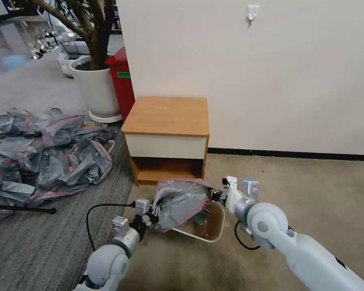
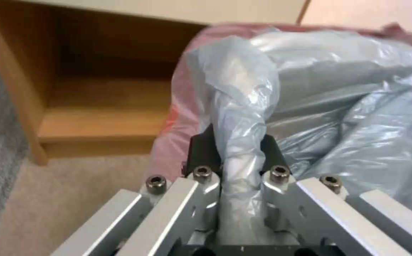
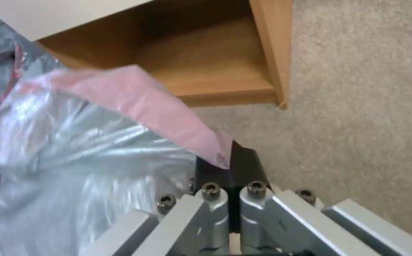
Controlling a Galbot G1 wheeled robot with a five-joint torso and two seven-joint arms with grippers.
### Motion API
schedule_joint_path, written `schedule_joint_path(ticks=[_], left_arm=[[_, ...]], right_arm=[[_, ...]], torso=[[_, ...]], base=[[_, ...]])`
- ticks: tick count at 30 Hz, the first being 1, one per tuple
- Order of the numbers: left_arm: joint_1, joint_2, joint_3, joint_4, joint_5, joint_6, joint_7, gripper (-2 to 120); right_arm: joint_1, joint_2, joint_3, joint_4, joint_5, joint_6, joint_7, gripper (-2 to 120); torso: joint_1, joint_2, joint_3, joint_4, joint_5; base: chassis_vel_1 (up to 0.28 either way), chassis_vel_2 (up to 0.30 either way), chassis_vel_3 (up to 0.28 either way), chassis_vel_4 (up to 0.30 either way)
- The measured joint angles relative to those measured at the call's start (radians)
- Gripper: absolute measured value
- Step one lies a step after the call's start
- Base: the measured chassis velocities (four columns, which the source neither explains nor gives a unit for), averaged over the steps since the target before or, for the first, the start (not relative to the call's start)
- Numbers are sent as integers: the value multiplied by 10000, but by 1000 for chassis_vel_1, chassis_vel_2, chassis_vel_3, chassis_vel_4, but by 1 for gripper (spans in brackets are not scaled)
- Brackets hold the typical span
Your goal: Pick up the garbage bag from the table and place it over the trash can.
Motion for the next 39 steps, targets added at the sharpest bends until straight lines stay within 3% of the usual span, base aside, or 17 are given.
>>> schedule_joint_path(ticks=[9, 31, 39], left_arm=[[-140, 28, -371, -107, -541, -207, 123, 6], [-188, -195, -508, -84, -627, -317, 127, 6], [-209, -271, -520, -34, -626, -369, 125, 6]], right_arm=[[-489, -197, 394, 232, -9, -63, -27, 0], [-1205, -206, 854, 357, -38, -297, -70, 0], [-1353, -388, 1004, 380, -85, -531, -75, 28]], torso=[[0, 0, 0, 0, -1], [0, 0, 0, 1, 0], [0, 0, 0, 0, 0]], base=[[0, 0, 0, 0], [0, 0, 0, 0], [0, 0, 0, 0]])
